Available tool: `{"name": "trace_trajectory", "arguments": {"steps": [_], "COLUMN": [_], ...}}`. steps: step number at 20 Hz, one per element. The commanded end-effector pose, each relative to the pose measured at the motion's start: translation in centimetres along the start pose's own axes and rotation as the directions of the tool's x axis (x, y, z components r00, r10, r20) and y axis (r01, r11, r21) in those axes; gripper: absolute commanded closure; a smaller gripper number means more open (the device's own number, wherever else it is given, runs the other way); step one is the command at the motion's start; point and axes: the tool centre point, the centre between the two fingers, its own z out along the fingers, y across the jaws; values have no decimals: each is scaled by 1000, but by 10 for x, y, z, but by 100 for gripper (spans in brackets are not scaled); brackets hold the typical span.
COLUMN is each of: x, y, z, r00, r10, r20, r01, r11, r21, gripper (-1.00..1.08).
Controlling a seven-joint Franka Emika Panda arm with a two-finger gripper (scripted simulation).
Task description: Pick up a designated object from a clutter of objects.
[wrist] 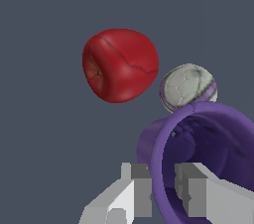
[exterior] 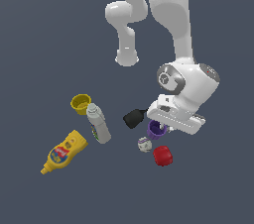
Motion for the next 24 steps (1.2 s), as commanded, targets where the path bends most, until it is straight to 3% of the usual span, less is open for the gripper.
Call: {"name": "trace_trajectory", "arguments": {"steps": [1, 24], "x": [5, 87], "y": [8, 143], "z": [-14, -235], "r00": [1000, 1000], "r10": [1, -1], "r20": [-2, 1], "r01": [-1, 1], "r11": [1000, 1000], "r21": [1, 6], "gripper": [108, 108]}}
